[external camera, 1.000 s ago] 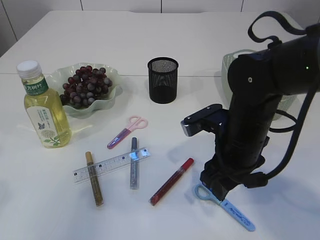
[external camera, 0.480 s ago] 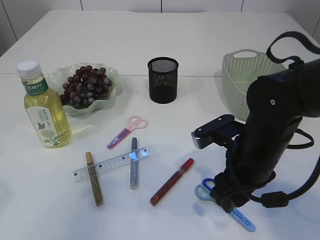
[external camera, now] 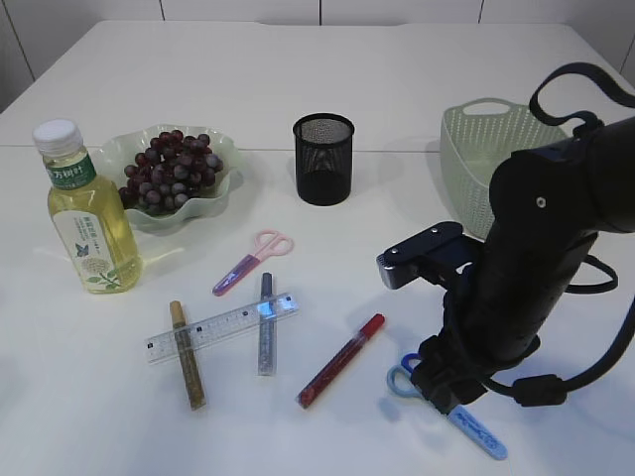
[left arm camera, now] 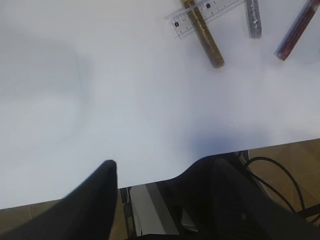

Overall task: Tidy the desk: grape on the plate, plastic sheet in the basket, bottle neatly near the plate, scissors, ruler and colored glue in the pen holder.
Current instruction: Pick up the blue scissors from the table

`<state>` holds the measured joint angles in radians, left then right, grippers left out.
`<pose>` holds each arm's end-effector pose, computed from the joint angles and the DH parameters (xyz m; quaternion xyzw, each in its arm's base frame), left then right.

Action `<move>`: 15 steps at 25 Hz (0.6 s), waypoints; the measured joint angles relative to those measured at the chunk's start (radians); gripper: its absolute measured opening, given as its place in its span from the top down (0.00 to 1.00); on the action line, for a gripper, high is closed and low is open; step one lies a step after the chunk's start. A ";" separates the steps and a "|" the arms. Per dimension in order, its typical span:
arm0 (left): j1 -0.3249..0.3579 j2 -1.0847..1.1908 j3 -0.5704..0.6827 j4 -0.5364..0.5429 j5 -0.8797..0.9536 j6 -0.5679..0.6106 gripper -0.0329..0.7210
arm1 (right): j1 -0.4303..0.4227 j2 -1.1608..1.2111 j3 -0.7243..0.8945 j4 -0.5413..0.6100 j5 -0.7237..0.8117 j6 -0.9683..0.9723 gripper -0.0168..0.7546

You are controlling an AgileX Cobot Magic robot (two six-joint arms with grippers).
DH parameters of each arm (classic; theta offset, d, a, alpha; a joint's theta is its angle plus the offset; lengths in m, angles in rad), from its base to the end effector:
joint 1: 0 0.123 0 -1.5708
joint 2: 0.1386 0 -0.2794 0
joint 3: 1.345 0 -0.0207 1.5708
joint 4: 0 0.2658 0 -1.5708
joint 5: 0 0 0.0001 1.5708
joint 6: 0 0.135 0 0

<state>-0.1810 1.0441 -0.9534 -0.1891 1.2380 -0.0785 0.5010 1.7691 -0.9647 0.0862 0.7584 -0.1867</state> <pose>0.1961 -0.0603 0.2759 0.0345 0.9816 -0.1134 0.1498 0.2762 0.1603 0.0935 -0.3083 0.9496 0.0381 0.0421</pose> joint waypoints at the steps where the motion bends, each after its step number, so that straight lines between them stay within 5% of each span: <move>1: 0.000 0.000 0.000 0.000 0.000 0.000 0.38 | 0.000 0.000 0.000 0.001 0.000 0.000 0.36; 15: 0.000 0.000 0.000 0.000 0.000 0.000 0.38 | 0.000 0.046 -0.050 0.011 0.094 0.000 0.36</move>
<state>-0.1810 1.0441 -0.9534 -0.1891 1.2380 -0.0785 0.5010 1.8155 -1.0149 0.0967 0.8522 -0.1867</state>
